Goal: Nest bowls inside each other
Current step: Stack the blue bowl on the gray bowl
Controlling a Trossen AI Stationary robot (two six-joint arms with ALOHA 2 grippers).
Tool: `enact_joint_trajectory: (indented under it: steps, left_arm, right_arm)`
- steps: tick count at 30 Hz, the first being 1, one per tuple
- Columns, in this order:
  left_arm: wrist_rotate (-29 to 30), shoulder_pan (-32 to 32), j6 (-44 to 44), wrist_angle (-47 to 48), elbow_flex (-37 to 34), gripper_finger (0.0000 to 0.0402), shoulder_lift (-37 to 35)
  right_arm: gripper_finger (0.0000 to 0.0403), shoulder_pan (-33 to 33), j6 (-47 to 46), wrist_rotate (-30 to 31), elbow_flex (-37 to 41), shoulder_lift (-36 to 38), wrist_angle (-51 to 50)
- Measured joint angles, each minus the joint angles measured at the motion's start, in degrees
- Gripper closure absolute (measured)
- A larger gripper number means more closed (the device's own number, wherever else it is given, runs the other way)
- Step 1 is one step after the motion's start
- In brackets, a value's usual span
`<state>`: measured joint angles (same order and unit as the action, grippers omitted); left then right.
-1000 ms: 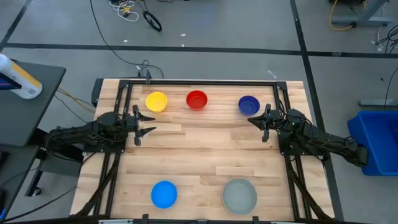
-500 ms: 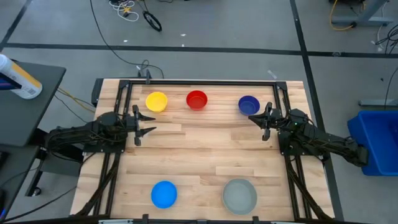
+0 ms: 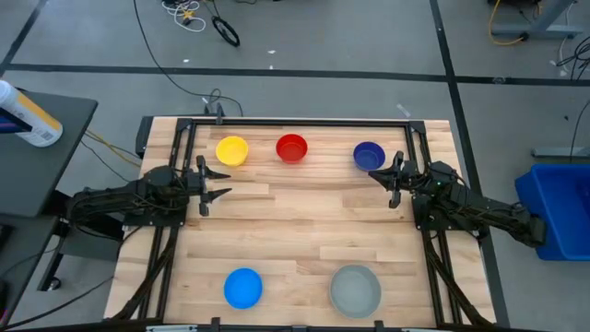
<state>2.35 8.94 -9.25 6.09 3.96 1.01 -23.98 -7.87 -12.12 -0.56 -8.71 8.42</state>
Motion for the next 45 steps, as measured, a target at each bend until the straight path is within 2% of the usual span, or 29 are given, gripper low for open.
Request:
enact_joint_trajectory:
  steps: [6,14,19,24,29,31,33,35,39,45]
  left_arm:
    - [0.05,0.01,0.0,-1.06,-0.01,0.0209,0.01]
    - [1.38,-0.01,1.77,-5.63,-0.01,0.0209,0.01]
    - [1.7,-0.01,3.92,-7.49,-0.01,0.021,0.0]
    - [4.93,-0.03,7.11,-7.34,-0.01,0.021,0.0]
    - [9.58,0.01,6.27,-7.3,-0.01,0.021,-0.01]
    - [9.94,-0.01,6.26,-7.3,-0.01,0.021,0.0]
    - [10.03,-0.01,6.27,-7.26,-0.01,0.021,-0.01]
    - [10.05,0.0,6.67,-7.21,-0.01,0.021,0.01]
    - [10.08,-0.01,6.67,-7.21,-0.01,0.021,0.01]
    - [10.06,0.01,6.66,-6.99,-0.01,0.021,0.01]
  right_arm:
    - [0.039,0.02,-0.42,-0.63,0.0,-1.39,-5.82]
    - [0.039,0.13,0.38,-1.4,-0.02,-9.51,-5.57]
    - [0.0382,-0.21,-1.81,4.8,0.0,-13.82,-4.95]
    - [0.0318,-0.77,-6.02,6.63,0.0,-17.74,-2.86]
    - [0.0222,-0.8,-6.34,19.33,0.0,-20.44,3.62]
    - [0.0193,-0.86,-6.8,21.09,0.0,-21.11,6.44]
    - [0.0177,-1.37,-7.44,19.47,-0.05,-22.08,9.55]
    - [0.0172,-2.47,-8.93,16.51,-1.82,-23.46,8.35]
    - [0.0177,-3.15,-8.94,11.98,-6.72,-28.37,3.71]
    - [0.019,-2.31,-3.18,8.72,-15.28,-39.59,-1.39]
